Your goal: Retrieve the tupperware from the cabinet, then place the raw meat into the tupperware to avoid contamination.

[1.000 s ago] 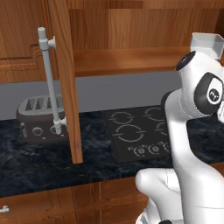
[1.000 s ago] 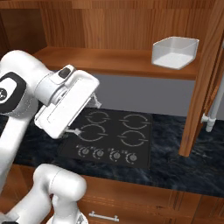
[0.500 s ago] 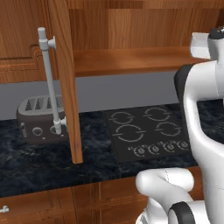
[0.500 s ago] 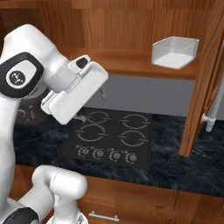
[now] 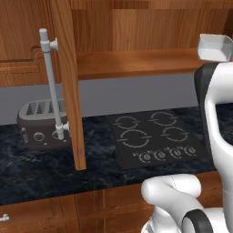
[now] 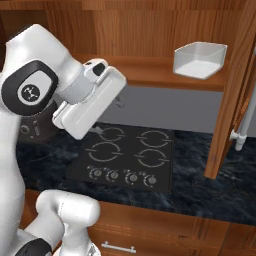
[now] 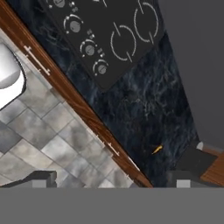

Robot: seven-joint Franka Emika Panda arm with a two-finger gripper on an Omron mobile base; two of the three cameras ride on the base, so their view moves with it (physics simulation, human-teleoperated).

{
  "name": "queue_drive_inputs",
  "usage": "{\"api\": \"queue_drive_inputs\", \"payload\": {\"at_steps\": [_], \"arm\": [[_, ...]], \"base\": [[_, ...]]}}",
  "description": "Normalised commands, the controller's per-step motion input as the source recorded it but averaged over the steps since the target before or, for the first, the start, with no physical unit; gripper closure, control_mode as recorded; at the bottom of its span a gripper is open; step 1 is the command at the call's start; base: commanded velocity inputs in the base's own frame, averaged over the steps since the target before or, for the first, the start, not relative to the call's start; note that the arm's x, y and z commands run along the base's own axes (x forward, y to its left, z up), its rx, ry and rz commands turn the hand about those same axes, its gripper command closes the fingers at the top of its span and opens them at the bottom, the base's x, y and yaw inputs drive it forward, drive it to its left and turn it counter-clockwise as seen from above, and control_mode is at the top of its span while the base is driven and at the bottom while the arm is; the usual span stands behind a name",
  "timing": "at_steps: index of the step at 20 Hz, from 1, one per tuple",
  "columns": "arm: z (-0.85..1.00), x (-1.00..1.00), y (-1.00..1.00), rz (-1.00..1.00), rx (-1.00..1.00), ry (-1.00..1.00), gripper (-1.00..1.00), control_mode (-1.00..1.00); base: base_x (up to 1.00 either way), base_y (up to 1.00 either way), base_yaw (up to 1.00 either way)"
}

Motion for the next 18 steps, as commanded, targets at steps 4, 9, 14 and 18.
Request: {"api": "queue_drive_inputs", "payload": {"at_steps": [4,9,14,18], "arm": [[0.30,0.19,0.06,-0.06,-0.10,-0.09,-1.00,-1.00],[0.31,0.18,0.00,-0.09,-0.08,-0.15,-1.00,-1.00],[0.12,0.21,0.01,-0.01,-0.04,-0.20,-1.00,-1.00],[0.03,0.52,-0.12,0.09,0.00,-0.20,-1.00,-1.00]], "base": [[0.00,0.00,0.00],[0.00,0.00,0.00],[0.00,0.00,0.00],[0.00,0.00,0.00]]}}
